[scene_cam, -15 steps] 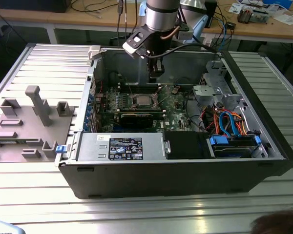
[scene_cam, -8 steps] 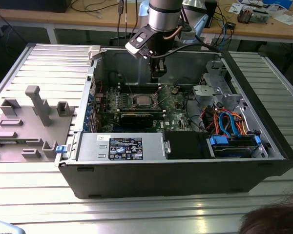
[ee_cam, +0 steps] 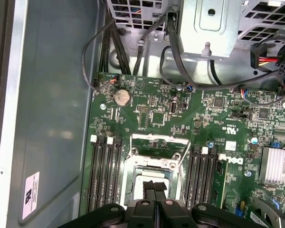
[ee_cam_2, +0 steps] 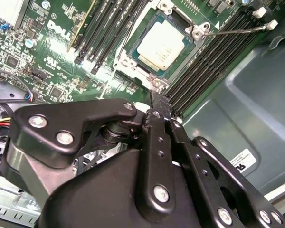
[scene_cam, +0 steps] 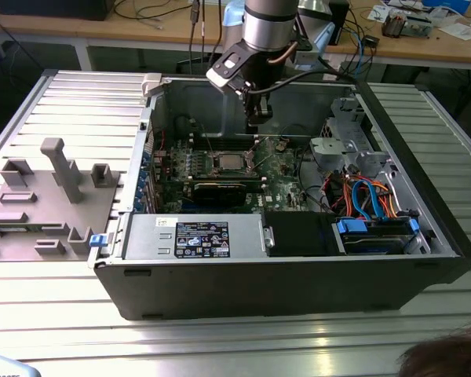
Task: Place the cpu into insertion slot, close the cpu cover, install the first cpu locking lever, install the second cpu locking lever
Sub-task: 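Close the cpu cover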
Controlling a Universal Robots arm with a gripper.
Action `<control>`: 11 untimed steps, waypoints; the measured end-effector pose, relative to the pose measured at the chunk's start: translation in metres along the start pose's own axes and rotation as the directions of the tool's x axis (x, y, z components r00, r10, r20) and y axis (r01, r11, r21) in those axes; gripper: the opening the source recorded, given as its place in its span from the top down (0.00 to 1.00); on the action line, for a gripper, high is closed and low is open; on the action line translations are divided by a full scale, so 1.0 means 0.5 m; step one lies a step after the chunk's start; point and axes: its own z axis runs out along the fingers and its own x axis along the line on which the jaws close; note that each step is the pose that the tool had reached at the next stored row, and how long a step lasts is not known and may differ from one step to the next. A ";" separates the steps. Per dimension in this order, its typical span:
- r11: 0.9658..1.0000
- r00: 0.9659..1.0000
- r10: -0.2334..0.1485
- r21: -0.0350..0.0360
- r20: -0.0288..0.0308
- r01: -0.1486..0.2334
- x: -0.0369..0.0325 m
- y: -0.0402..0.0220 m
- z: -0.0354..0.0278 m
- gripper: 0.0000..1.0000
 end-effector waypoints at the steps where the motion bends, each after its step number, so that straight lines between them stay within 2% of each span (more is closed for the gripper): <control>1: 1.000 1.000 0.000 0.000 0.000 0.000 0.000 0.003 0.000 0.89; 11: 1.000 1.000 0.000 0.000 0.000 0.000 -0.002 0.015 0.003 0.89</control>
